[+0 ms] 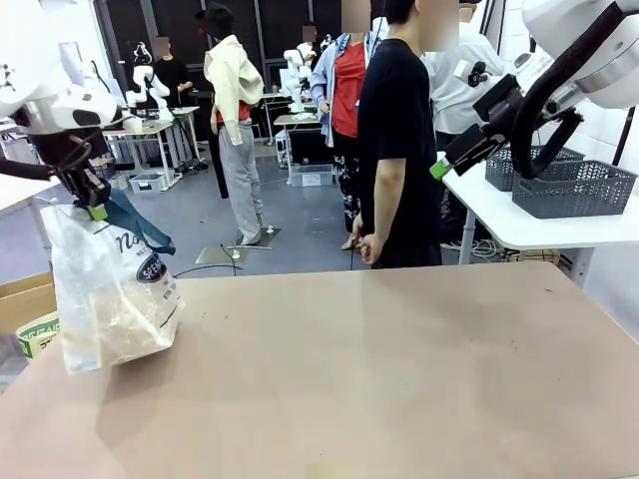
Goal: Transfer purchased items from the store into the shopping bag.
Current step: Move the Reusable shopping bag to the right side of the table.
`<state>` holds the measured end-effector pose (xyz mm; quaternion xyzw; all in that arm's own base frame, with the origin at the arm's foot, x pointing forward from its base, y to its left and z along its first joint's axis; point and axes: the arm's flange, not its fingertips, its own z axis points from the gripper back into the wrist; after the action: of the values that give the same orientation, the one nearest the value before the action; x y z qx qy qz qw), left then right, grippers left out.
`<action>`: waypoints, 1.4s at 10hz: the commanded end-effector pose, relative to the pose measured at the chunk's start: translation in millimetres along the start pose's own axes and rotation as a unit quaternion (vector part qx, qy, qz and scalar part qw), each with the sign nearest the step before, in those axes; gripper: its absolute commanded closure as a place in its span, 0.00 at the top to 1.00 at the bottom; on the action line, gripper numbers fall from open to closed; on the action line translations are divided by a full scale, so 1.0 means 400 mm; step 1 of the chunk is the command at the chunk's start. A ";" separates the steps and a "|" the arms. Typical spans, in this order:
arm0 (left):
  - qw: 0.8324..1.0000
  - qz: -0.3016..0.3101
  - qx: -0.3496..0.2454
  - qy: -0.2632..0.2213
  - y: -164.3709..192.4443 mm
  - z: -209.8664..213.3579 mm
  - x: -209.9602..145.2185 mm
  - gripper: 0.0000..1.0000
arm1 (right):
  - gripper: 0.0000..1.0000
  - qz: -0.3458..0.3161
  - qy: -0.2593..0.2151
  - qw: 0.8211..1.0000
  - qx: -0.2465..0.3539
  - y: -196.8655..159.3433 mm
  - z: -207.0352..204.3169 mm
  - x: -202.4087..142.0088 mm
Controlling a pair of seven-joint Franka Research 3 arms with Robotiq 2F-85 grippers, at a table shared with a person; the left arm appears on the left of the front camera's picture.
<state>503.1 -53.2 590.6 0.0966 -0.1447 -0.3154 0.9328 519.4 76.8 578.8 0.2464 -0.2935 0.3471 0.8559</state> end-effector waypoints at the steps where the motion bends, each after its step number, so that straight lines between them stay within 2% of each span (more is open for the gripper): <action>1: 0.998 -0.026 0.043 -0.037 0.030 -0.003 -0.002 0.00 | 1.00 0.002 0.006 1.000 -0.009 0.001 0.001 0.002; 3: 0.995 -0.046 0.059 -0.064 0.053 -0.016 -0.008 0.00 | 1.00 0.002 0.006 1.000 -0.009 0.001 0.001 0.002; 5: 0.996 -0.038 0.063 -0.046 0.069 -0.037 -0.015 0.00 | 1.00 0.002 0.006 1.000 -0.009 0.001 0.001 0.002; 10: 0.996 -0.062 0.066 -0.019 0.075 -0.065 -0.073 0.00 | 1.00 0.002 0.006 1.000 -0.009 0.001 0.001 0.002; 13: 0.997 -0.073 0.017 -0.007 0.057 -0.104 -0.083 0.00 | 1.00 0.002 0.006 1.000 -0.009 0.001 0.001 0.002; 14: 0.998 -0.053 0.044 -0.009 0.065 -0.095 -0.064 0.00 | 1.00 0.002 0.006 1.000 -0.009 0.001 0.001 0.002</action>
<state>509.6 -15.2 551.0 0.1373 -0.1544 -0.3644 0.9080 519.5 76.8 578.8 0.2464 -0.2934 0.3471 0.8560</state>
